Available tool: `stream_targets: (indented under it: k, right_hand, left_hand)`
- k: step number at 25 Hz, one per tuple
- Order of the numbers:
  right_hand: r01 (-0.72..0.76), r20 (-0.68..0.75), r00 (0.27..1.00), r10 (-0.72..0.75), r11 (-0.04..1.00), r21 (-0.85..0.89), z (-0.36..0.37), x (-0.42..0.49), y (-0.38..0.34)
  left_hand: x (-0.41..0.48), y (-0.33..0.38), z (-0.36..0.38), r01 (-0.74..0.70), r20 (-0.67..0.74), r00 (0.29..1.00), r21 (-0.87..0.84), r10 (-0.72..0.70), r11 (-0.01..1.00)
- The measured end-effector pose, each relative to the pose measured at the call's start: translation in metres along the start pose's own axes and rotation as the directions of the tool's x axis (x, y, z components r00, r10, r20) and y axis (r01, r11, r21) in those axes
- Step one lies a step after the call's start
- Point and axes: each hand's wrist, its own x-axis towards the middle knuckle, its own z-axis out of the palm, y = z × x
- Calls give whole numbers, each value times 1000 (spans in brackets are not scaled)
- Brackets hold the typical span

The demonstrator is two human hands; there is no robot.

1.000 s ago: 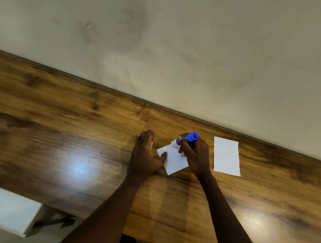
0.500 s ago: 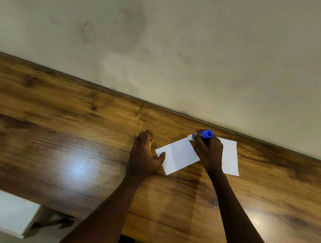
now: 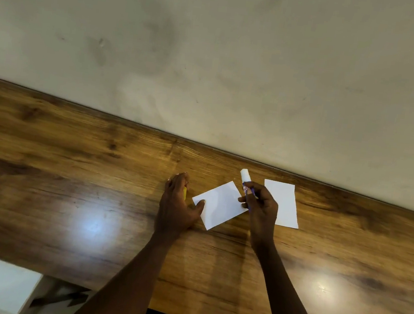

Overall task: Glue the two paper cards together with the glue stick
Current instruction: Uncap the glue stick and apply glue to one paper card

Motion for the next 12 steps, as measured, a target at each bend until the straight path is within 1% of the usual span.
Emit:
stream_targets:
  k: [2,7,12]
  right_hand:
    - [-24,-1,1000,24,1000,-16,2,0,-1]
    - [-113,27,993,111,991,65,-9,-10,-15]
    - [-123,110,986,123,992,-9,-26,-22,-16]
  left_hand:
    - [0,0,0,20,4,1000,-22,-20,1000]
    - [-2,-1,-4,75,39,997,-107,-71,991]
    - [-7,1,-5,84,59,995,-85,-79,993]
